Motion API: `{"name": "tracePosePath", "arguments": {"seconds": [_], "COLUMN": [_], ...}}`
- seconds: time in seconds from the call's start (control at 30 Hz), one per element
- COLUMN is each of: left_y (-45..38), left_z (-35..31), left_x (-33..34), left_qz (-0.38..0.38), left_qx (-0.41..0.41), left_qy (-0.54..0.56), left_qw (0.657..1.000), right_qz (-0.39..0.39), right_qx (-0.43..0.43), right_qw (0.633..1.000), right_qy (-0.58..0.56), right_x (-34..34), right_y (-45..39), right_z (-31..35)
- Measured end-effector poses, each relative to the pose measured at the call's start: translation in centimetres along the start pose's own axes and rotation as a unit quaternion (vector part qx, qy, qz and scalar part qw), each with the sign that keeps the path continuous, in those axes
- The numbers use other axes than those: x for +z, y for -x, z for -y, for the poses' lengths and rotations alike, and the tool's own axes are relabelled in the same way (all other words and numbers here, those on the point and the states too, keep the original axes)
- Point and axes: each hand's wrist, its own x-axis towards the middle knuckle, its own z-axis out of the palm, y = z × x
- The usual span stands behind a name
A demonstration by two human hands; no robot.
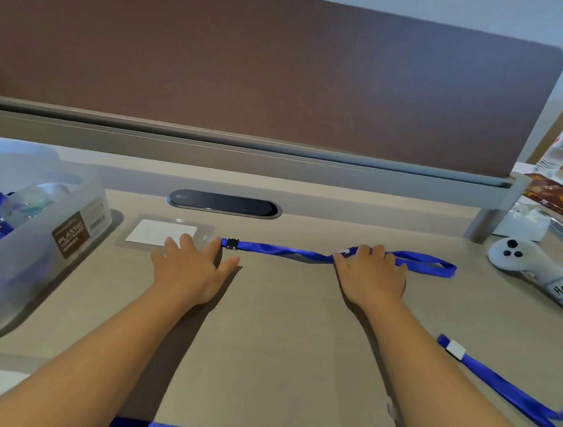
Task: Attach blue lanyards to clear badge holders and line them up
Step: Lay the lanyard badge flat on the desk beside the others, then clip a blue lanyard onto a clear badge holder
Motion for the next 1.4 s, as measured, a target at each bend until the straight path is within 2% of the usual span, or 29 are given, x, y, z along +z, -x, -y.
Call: {"name": "tracePosePath", "arguments": {"seconds": [0.07, 0.17, 0.33, 0.43, 0.6, 0.73, 0.93, 1.0, 1.2, 1.4], "left_y": [0.3, 0.6, 1.2, 2.1, 6.0, 11.5, 18.7, 19.8, 20.5, 19.3], "left_z": [-0.4, -0.5, 0.4, 1.2, 3.5, 6.3, 11.4, 12.5, 13.3, 13.1], "left_x": [0.1, 0.1, -0.6, -1.6, -4.3, -6.4, -5.8, -5.3, -4.5, -4.4], "left_qz": [-0.008, -0.007, 0.012, 0.012, 0.002, -0.006, 0.039, 0.042, 0.044, 0.027], "left_qx": [0.003, 0.02, 0.054, 0.072, 0.114, 0.138, 0.104, 0.09, 0.066, 0.072], "left_qy": [0.002, 0.014, 0.012, 0.048, 0.134, 0.16, 0.138, 0.148, 0.193, 0.208], "left_qw": [1.0, 1.0, 0.998, 0.996, 0.984, 0.978, 0.984, 0.984, 0.978, 0.975], "right_qz": [-0.001, 0.055, 0.093, 0.074, 0.029, 0.071, 0.175, 0.18, 0.117, 0.139], "right_qx": [-0.073, -0.159, -0.13, -0.138, -0.182, -0.202, -0.229, -0.245, -0.278, -0.26], "right_qw": [0.997, 0.986, 0.987, 0.987, 0.979, 0.967, 0.932, 0.931, 0.947, 0.949], "right_qy": [0.001, -0.006, 0.02, 0.022, -0.081, -0.14, -0.219, -0.201, -0.109, -0.115], "right_x": [0.1, 0.6, 0.7, 0.0, -2.5, -3.9, -2.4, -1.8, -0.7, -0.9], "right_y": [0.4, 0.9, 1.4, 2.2, 6.5, 12.1, 19.6, 21.4, 22.9, 21.6], "right_z": [0.7, 1.7, 1.1, 1.0, 2.8, 5.1, 9.0, 10.3, 12.9, 13.1]}}
